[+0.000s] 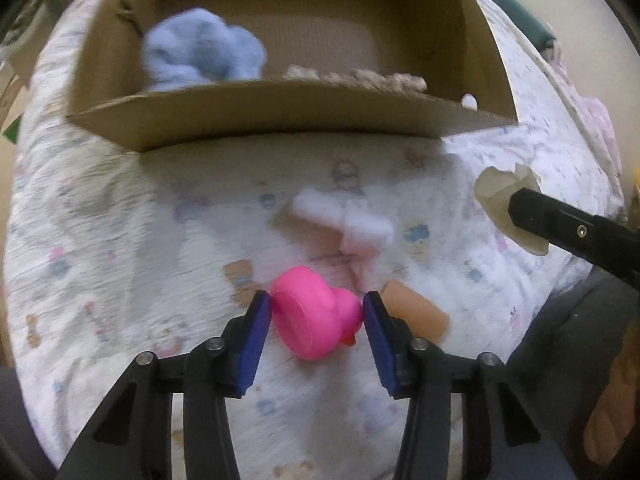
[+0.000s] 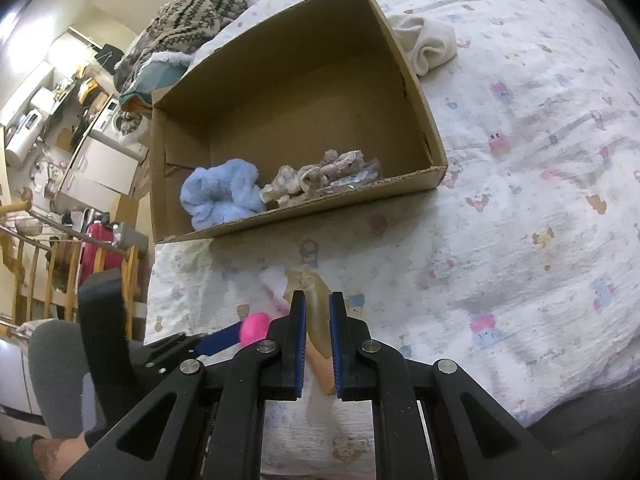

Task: Organize soft objects
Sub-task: 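Grasp the pink rubber duck with the left tool while the right tool grasps the tan sponge, then carry the pink duck and tan sponge over the cardboard box with both tools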

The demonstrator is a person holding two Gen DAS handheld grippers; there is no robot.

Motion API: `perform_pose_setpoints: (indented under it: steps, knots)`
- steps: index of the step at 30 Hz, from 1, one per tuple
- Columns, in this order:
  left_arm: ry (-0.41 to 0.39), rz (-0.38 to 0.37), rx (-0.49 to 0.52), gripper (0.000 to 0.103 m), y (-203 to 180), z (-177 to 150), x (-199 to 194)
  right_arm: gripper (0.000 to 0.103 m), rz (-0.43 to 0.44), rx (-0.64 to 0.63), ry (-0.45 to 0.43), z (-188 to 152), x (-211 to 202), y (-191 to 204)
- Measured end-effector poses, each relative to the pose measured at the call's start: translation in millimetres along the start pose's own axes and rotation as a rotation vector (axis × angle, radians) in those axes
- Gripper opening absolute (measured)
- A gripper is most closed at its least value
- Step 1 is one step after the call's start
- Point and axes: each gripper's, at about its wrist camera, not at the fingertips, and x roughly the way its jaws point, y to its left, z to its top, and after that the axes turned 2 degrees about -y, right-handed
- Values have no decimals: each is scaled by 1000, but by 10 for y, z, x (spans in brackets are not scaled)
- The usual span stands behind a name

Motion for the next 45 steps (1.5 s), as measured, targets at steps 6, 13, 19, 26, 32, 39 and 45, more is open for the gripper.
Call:
perform_pose_setpoints:
  steps: [6, 13, 19, 26, 32, 39, 45]
  knots:
    - [-54, 47, -52, 16, 194, 21, -382, 13, 33, -26, -53, -47, -236, 69]
    - [-110, 42, -38, 16, 233, 97, -580, 13, 88, -8, -124, 41, -511, 15]
    - [-186, 83, -61, 16, 192, 217, -905, 13, 144, 28, -169, 210, -645, -54]
    - [-277, 85, -75, 16, 234, 465, -1292, 13, 172, 18, -215, 387, -760, 11]
    - [-327, 59, -35, 16, 288, 700, -1290, 13, 122, -11, -226, 619, -609, 49]
    - [-323, 46, -24, 16, 346, 900, -1123, 13, 62, -59, -222, 846, -370, 59]
    - [-324, 33, -14, 16, 331, 966, -977, 13, 51, -39, -193, 858, -150, 6]
